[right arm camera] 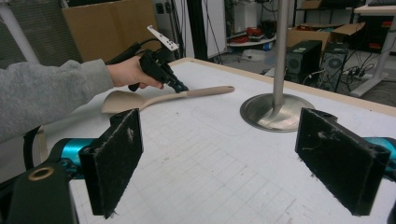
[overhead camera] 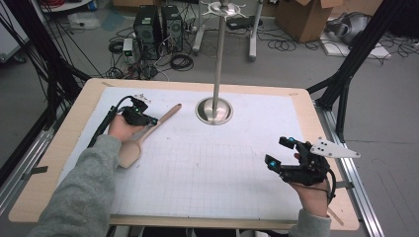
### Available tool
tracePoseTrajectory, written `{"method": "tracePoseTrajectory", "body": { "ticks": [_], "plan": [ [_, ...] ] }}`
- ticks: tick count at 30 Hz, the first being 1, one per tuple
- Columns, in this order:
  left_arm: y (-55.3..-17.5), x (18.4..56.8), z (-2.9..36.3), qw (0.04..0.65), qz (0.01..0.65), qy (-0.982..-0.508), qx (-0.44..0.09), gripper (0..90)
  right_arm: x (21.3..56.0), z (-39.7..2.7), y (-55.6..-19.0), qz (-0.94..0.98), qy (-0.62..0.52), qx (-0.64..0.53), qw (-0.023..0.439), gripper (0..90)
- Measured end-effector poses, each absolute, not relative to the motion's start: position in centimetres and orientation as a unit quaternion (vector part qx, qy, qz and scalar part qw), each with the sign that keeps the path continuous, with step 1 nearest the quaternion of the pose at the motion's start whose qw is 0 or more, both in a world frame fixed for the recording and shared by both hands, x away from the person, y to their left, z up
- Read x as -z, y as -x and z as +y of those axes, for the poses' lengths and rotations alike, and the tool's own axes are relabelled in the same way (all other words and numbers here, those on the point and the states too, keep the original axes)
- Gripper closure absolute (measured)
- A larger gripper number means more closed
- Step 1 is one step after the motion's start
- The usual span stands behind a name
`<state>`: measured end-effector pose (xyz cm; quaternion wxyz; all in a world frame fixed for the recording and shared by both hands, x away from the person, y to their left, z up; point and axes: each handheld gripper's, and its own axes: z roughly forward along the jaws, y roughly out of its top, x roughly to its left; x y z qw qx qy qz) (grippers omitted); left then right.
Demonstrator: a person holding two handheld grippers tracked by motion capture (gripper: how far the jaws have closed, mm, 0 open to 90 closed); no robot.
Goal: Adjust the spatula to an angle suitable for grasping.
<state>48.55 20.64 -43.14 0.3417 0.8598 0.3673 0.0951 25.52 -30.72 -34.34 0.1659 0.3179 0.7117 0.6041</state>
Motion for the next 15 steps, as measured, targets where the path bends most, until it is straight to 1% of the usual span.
{"method": "tracePoseTrajectory", "body": {
  "ticks": [15],
  "plan": [
    [-48.33, 43.09, 19.96, 0.340, 0.361, -0.863, -0.096, 89.8, 34.37, -30.41, -25.55, 0.716, -0.316, -0.601, 0.163, 14.1]
  ]
}}
